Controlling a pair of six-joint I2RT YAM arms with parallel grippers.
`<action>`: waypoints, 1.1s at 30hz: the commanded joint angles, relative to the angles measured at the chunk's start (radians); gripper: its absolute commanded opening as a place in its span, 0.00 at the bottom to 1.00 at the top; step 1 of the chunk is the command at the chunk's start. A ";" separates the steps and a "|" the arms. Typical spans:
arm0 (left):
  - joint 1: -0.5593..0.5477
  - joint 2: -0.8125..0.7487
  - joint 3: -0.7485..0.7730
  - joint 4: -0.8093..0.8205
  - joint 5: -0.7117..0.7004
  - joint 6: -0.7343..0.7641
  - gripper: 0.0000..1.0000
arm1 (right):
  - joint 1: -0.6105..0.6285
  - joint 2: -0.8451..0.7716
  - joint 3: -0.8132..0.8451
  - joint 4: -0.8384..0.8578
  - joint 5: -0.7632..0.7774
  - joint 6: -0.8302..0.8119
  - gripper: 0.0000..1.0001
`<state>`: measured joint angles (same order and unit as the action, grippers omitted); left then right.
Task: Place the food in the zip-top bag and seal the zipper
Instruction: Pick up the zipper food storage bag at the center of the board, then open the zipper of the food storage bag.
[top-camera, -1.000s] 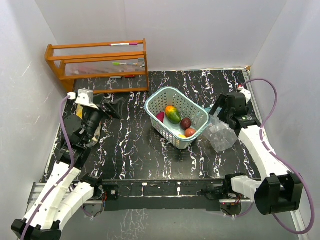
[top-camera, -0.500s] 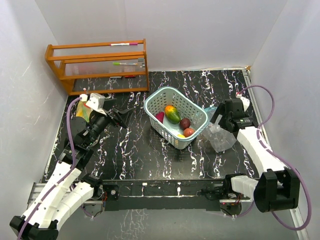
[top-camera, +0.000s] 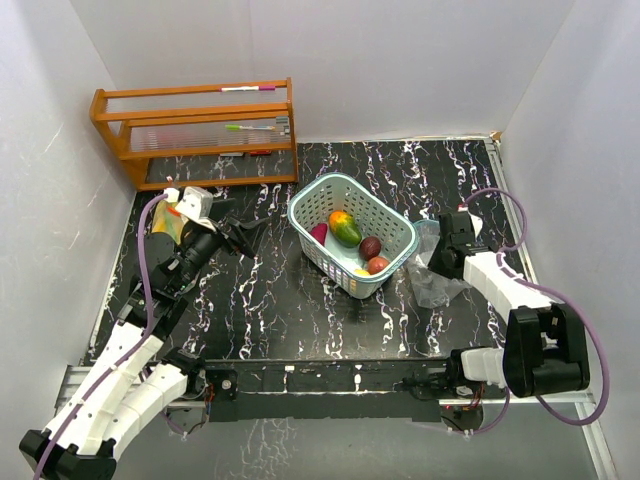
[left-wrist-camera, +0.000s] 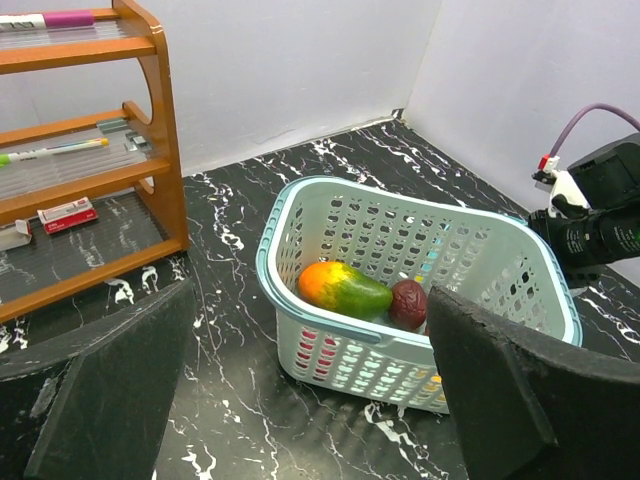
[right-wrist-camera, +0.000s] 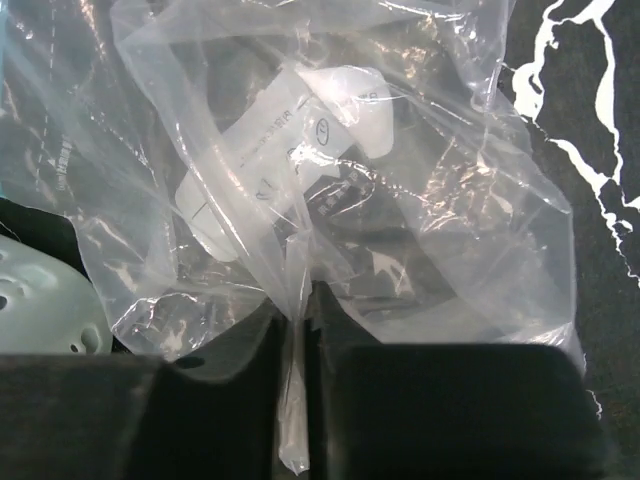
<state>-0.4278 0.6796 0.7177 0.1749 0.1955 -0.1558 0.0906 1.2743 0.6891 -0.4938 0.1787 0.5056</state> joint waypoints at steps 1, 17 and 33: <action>-0.005 0.002 0.025 0.004 0.010 0.012 0.97 | -0.002 -0.059 0.029 0.036 0.059 0.002 0.08; -0.004 0.083 0.153 -0.028 0.091 -0.076 0.97 | -0.003 -0.489 0.320 0.101 -0.300 -0.396 0.08; -0.004 0.121 0.185 0.456 0.480 -0.719 0.90 | -0.003 -0.542 0.250 0.363 -1.227 -0.426 0.08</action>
<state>-0.4278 0.7727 0.9993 0.2749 0.4652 -0.5243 0.0895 0.7841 0.9730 -0.2981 -0.8726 0.0231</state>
